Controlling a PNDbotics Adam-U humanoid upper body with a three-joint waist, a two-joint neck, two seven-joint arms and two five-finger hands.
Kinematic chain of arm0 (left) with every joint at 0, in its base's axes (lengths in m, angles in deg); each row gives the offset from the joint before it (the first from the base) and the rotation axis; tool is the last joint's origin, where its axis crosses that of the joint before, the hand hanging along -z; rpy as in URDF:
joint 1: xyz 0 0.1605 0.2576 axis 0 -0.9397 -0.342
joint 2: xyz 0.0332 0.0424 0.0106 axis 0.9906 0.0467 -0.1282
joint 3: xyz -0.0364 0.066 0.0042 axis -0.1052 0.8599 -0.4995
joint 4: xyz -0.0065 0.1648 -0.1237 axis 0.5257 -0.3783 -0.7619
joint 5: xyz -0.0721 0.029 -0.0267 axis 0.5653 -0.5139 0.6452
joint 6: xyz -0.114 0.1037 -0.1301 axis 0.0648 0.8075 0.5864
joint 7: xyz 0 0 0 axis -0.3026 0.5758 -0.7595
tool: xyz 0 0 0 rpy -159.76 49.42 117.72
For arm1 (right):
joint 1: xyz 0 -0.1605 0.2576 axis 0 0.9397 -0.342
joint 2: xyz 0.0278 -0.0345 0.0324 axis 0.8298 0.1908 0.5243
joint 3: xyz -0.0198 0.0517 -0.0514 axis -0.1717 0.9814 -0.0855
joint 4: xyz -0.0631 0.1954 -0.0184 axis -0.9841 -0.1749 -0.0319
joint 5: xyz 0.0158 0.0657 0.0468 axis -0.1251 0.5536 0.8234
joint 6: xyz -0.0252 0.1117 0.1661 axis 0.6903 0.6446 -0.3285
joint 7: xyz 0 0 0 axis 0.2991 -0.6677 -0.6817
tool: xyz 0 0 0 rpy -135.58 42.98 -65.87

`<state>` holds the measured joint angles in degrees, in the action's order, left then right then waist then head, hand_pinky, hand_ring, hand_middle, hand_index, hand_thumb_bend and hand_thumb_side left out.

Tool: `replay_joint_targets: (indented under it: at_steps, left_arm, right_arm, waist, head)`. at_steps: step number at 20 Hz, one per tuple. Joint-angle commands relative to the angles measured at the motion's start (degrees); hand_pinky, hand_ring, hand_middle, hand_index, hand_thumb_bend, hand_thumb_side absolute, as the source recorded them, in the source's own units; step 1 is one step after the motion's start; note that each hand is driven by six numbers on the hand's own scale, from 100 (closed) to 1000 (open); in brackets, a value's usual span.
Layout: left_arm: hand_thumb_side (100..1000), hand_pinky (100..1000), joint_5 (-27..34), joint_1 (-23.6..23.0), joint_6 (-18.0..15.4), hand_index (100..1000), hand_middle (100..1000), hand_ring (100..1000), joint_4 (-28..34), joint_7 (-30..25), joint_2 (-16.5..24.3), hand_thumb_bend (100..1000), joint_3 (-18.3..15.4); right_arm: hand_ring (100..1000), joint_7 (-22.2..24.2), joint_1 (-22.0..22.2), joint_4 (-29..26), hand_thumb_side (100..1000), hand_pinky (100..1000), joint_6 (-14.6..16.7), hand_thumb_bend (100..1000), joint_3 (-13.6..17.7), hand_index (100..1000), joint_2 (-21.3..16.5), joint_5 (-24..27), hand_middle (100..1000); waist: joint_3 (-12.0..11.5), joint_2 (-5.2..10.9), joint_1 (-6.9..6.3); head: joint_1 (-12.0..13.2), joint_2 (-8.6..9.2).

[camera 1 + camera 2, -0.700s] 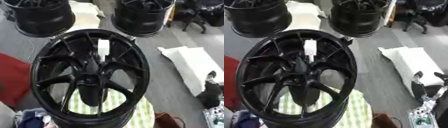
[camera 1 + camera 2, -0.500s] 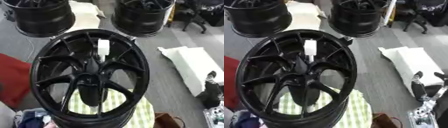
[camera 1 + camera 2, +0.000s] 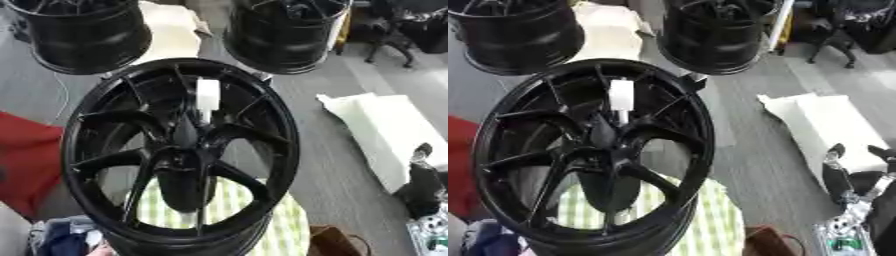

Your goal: Pull the pin out of the wheel hub.

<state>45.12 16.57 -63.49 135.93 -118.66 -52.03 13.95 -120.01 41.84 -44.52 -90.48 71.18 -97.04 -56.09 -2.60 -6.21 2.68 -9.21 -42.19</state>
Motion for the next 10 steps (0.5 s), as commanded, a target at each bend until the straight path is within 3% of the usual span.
replay_joint_targets:
  at_steps: [1, 3, 5, 10]
  left_arm:
    - [596, 585, 0.3, 0.5, -0.2, 813, 587, 560, 0.8, -0.3, 0.8, 100, 0.4]
    - [597, 585, 0.2, 0.4, -0.2, 813, 587, 560, 0.8, -0.5, 0.9, 100, 0.5]
    - [596, 585, 0.1, 0.4, -0.1, 813, 587, 560, 0.9, -0.6, 0.9, 100, 0.6]
    - [597, 585, -0.1, 0.5, 0.0, 813, 587, 560, 1.0, -1.1, 1.0, 100, 1.1]
  right_arm:
    - [390, -3.0, 0.4, -4.2, 190, 128, -6.8, 363, -1.1, 689, -8.0, -0.8, 795]
    - [396, -0.8, 0.5, -7.7, 209, 135, -11.1, 356, -2.1, 703, -14.5, -2.1, 796]
    - [400, 4.2, -0.4, -9.2, 223, 135, -14.3, 348, -2.8, 718, -21.6, -3.9, 798]
    - [410, 20.6, -5.3, -9.7, 246, 111, -16.1, 337, -4.1, 774, -37.9, -4.9, 806]
  waist:
    - [-0.2, 0.50, 0.13]
    - [-0.5, 0.59, 0.38]
    - [-0.8, 0.64, 0.61]
    - [-1.8, 0.65, 0.99]
  head:
    - [-0.2, 0.18]
    - [-0.3, 0.16]
    - [-0.3, 0.19]
    - [-1.1, 0.34]
